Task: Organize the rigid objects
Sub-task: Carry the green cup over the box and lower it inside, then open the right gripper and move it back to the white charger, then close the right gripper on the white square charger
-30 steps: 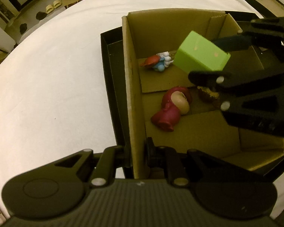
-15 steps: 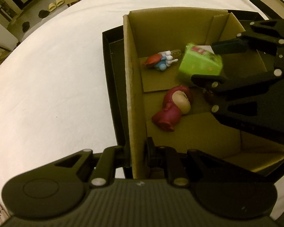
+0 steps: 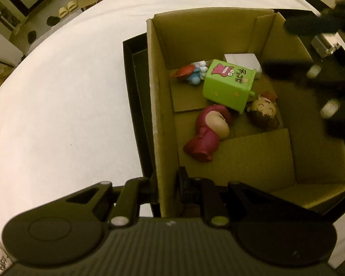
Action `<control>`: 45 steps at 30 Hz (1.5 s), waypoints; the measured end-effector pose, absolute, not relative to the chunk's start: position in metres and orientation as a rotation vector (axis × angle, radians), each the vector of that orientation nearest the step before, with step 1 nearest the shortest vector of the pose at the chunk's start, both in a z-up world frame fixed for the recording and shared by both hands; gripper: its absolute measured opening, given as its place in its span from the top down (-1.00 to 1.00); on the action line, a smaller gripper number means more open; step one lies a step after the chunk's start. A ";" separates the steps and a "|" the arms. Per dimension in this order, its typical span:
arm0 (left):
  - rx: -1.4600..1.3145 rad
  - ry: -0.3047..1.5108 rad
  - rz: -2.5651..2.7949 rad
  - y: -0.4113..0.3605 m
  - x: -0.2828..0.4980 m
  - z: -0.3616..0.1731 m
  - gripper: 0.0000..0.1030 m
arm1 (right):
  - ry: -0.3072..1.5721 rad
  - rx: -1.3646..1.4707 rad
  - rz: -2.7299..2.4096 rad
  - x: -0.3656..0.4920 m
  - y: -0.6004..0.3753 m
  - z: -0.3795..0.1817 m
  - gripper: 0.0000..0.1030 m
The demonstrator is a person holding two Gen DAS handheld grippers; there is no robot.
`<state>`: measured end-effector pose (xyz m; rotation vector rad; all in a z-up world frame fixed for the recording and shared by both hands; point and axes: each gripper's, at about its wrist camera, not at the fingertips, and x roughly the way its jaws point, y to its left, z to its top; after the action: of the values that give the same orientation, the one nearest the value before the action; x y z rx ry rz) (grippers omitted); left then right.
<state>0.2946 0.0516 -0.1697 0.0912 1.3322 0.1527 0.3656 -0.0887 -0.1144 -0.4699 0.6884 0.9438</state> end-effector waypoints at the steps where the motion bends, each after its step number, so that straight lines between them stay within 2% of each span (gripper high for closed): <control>1: 0.091 1.334 0.154 0.052 0.295 -0.170 0.73 | 0.682 -0.458 0.940 0.368 -0.093 -0.110 -0.10; 8: 0.115 1.332 0.157 0.047 0.295 -0.170 0.71 | 0.659 -0.401 0.850 0.393 -0.130 -0.096 -0.12; 11: 0.114 1.335 0.158 0.047 0.295 -0.170 0.70 | 0.669 -0.341 0.815 0.403 -0.149 -0.098 -0.21; 26: 0.113 1.344 0.179 0.048 0.300 -0.170 0.70 | 0.735 -0.291 0.663 0.436 -0.208 -0.138 -0.21; 34: 0.111 1.345 0.174 0.048 0.301 -0.169 0.70 | 0.774 -0.255 0.638 0.453 -0.220 -0.151 -0.14; 45: 0.109 1.342 0.173 0.050 0.299 -0.171 0.70 | 0.819 -0.260 0.582 0.478 -0.221 -0.169 0.12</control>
<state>0.2991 0.0502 -0.1713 0.1085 1.3417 0.1734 0.4781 -0.2208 -0.1689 -0.2603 0.8193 0.5824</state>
